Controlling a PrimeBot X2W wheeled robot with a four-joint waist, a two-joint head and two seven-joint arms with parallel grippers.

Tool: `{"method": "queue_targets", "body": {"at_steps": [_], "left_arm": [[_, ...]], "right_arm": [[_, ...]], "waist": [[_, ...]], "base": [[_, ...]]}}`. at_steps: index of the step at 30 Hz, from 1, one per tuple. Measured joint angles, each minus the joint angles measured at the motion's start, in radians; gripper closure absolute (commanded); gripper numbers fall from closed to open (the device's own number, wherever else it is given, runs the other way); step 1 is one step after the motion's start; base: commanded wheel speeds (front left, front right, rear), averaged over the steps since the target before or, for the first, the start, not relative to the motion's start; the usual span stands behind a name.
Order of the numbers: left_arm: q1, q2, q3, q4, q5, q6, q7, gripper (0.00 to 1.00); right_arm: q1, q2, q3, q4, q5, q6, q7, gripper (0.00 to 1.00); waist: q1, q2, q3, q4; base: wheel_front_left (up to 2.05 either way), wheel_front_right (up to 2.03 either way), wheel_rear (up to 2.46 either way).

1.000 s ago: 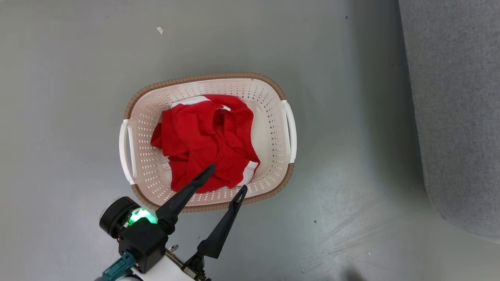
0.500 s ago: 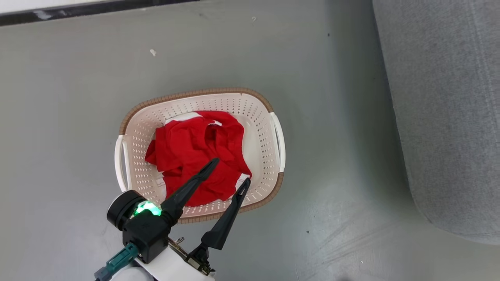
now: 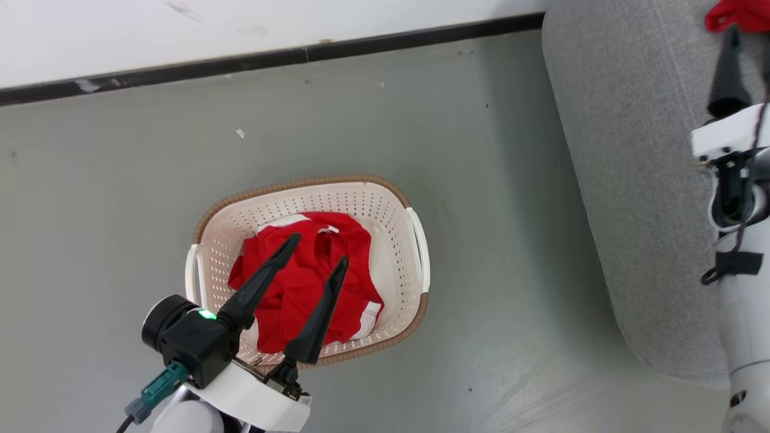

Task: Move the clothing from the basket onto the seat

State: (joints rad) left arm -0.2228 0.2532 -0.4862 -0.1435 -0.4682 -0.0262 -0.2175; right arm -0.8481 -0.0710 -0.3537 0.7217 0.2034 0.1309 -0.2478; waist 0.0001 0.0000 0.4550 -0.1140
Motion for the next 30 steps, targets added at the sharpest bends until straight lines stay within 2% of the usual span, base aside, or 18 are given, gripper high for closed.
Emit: {"method": "queue_targets", "body": {"at_steps": [7, 18, 24, 30], "left_arm": [[0.018, -0.018, 0.040, 0.052, -0.016, 0.020, -0.022, 0.00], [0.082, -0.035, 0.130, 0.136, -0.035, 0.064, -0.031, 0.00], [0.111, -0.035, 0.187, 0.197, -0.042, 0.078, -0.032, 0.00], [0.137, -0.040, 0.213, 0.248, -0.048, 0.078, -0.032, 0.00]], "right_arm": [[0.118, 0.010, 0.171, -0.043, 0.010, 0.000, 0.000, 0.00], [0.251, 0.008, 0.365, -0.142, 0.042, 0.000, 0.000, 0.00], [0.337, 0.006, 0.429, -0.197, 0.019, 0.000, 0.000, 0.00], [0.428, -0.002, 0.439, -0.242, -0.013, 0.000, 0.000, 0.00]], "waist": [[0.0000, 0.0000, -0.065, 0.011], [0.0000, 0.0000, -0.155, 0.057], [0.0000, 0.0000, -0.205, 0.091], [0.0000, 0.0000, -0.254, 0.122]], "base": [[0.00, 0.00, 0.00], [0.00, 0.00, 0.00], [0.00, 0.00, 0.00], [0.00, 0.00, 0.00]]}}
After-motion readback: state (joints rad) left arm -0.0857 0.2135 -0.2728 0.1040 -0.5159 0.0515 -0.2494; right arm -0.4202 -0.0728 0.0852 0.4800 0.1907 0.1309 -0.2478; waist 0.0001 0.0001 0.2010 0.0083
